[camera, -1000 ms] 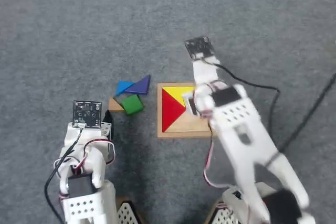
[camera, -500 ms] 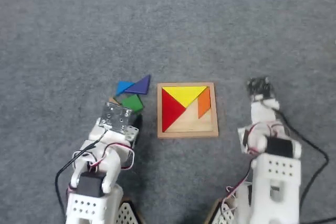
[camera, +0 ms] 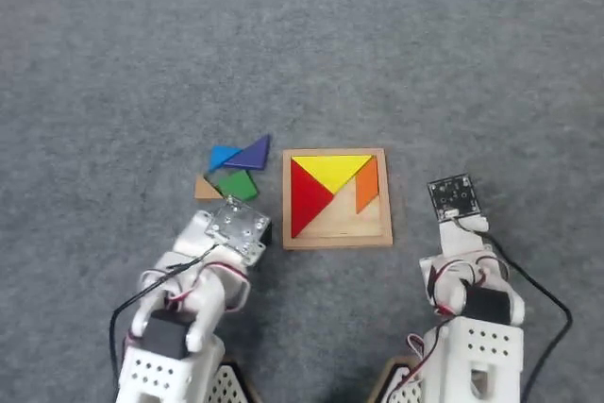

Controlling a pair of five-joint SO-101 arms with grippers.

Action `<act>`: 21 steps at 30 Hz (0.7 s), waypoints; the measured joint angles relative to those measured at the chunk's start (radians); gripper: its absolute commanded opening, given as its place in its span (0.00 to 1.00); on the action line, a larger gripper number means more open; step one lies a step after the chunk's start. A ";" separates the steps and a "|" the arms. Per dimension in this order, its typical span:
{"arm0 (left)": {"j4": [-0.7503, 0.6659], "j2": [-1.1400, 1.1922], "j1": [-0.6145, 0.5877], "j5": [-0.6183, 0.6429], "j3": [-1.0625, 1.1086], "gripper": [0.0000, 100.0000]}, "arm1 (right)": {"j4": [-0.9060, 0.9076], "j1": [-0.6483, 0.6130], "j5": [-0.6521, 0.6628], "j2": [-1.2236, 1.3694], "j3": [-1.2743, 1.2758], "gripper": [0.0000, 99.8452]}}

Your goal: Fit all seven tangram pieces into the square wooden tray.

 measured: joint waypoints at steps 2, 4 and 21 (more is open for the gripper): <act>0.000 0.000 -0.104 -0.021 -0.058 0.16 | 0.000 0.000 0.000 0.000 0.000 0.01; 0.000 0.015 -0.198 -0.021 -0.127 0.16 | 0.000 0.000 0.000 0.000 0.000 0.01; 0.390 1.493 -0.301 -0.127 -1.223 0.16 | -0.041 -0.012 0.002 -0.006 0.043 0.01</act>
